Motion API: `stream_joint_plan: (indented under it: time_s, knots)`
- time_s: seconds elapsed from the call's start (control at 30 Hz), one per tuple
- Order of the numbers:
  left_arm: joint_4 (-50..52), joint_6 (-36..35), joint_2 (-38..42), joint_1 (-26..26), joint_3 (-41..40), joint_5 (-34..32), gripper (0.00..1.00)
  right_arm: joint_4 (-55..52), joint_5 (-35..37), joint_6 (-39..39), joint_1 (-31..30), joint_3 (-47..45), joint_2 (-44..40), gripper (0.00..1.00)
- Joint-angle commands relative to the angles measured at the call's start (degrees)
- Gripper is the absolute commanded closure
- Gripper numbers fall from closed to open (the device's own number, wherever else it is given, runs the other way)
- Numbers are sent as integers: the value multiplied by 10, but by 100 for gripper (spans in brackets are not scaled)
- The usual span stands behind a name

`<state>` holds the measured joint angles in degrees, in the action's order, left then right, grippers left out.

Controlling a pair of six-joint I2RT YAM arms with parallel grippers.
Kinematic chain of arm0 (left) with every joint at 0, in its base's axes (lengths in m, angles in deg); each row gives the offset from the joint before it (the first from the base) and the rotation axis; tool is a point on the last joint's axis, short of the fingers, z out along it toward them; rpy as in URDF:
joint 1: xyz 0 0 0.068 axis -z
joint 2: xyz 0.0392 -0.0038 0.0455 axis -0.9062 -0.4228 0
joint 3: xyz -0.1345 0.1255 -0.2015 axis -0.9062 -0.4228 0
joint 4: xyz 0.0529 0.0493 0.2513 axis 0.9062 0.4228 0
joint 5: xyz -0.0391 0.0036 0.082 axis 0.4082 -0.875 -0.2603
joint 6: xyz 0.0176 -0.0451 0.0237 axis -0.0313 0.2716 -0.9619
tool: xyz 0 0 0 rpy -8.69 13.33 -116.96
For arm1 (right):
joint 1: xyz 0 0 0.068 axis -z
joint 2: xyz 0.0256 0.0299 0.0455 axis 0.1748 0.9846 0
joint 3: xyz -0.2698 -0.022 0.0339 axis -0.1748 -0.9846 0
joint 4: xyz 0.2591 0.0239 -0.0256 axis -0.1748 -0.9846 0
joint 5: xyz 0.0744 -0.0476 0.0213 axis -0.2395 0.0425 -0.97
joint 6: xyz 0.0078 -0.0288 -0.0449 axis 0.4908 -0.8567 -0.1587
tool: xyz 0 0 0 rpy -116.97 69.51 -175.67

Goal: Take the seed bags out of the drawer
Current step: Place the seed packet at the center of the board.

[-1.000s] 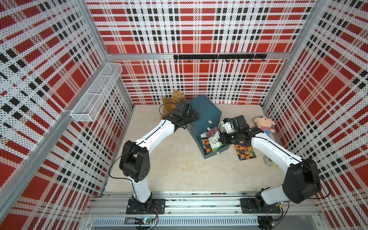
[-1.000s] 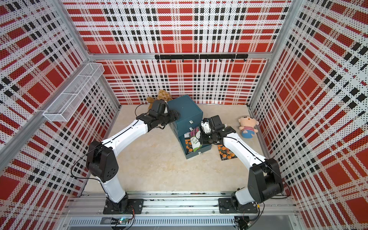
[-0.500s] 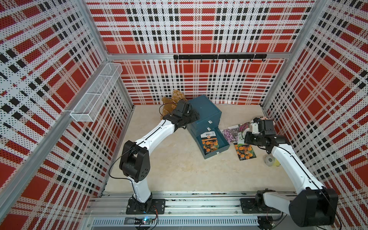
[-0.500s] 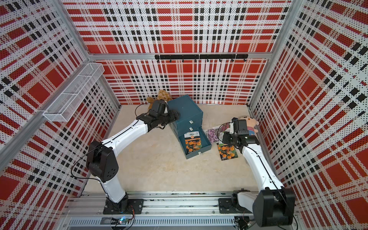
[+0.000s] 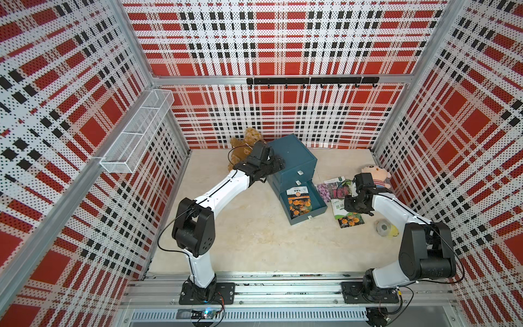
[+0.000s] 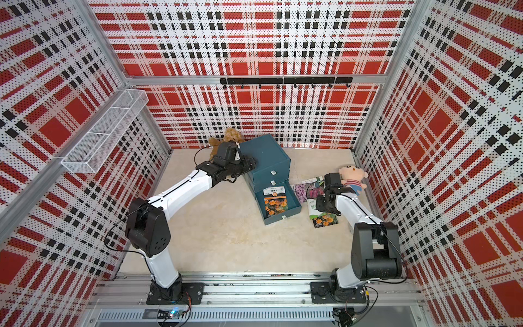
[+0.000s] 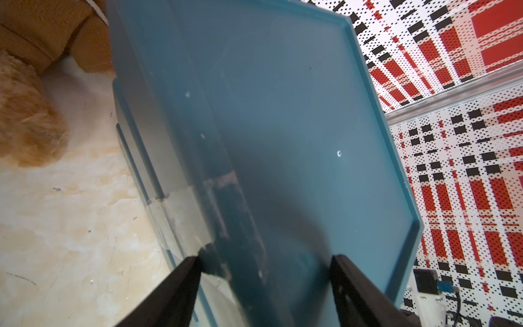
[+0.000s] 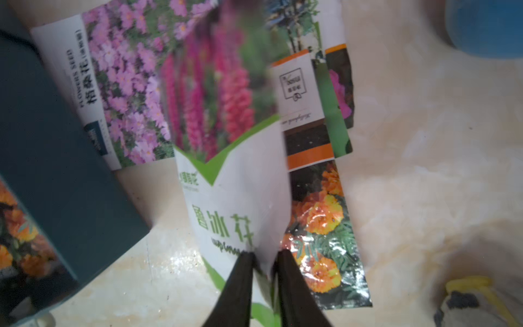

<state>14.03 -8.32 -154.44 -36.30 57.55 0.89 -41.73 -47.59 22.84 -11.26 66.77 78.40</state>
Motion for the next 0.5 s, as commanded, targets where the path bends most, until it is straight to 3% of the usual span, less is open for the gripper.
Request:
stream_joint_plan:
  time_s: [0.0, 0.17, 0.3, 0.47]
  knots:
    - [64, -11, -33, 12, -15, 17, 24, 1, 32, 4, 4, 5, -9, 56]
    - [64, -11, -30, 13, -17, 18, 24, -7, 41, 11, 5, 24, -42, 32]
    - [65, -10, -29, 13, -18, 16, 24, 7, 4, 21, -13, 33, -80, 21]
    - [64, -9, -27, 14, -21, 14, 24, 9, 2, 26, -111, 60, -84, 20]
